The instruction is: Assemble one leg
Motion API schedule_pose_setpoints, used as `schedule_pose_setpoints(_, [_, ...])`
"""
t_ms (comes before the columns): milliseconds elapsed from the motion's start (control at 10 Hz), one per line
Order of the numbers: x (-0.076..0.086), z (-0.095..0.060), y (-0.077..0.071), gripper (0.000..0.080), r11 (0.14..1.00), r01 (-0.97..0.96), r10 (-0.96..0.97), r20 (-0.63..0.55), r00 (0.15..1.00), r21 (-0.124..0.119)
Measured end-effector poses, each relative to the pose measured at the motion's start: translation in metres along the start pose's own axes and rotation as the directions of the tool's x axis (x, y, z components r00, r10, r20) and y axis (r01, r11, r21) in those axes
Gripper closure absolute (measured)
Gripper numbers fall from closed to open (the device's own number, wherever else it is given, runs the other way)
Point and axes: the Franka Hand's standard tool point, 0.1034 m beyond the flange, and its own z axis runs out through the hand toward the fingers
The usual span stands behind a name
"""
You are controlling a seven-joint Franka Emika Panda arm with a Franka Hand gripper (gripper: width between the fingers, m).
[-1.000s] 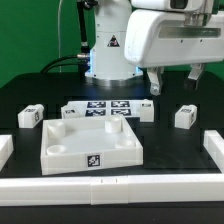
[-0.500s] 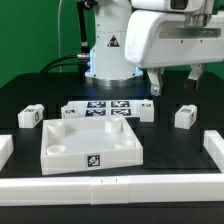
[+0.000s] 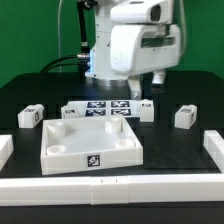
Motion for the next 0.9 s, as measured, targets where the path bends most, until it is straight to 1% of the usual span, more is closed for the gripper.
schedule_pose_setpoints(100, [-0.006,0.008,0.009,0.015,0.997,0.074,-0.075,0.017,0.997,0.021])
schedule_pose_setpoints(200, [-0.004,0.008,0.011,0.015,0.998,0.066,-0.066,0.016,0.998,0.02])
schedule_pose_setpoints(500, [-0.005,0.009,0.01,0.015,0.998,0.066,-0.066,0.016,0.998,0.022])
schedule_pose_setpoints(600, [-0.01,0.01,0.011,0.015,0.99,0.14,-0.14,0.017,0.99,0.024])
schedule_pose_setpoints(700, [-0.025,0.012,0.015,0.015,0.968,0.25,-0.25,0.017,0.968,0.028])
schedule_pose_setpoints(800, [-0.042,0.016,0.017,0.015,0.927,0.374,-0.374,0.006,0.927,0.016])
schedule_pose_setpoints(900, [-0.057,0.022,0.014,0.015,0.893,0.45,-0.45,-0.001,0.893,0.014])
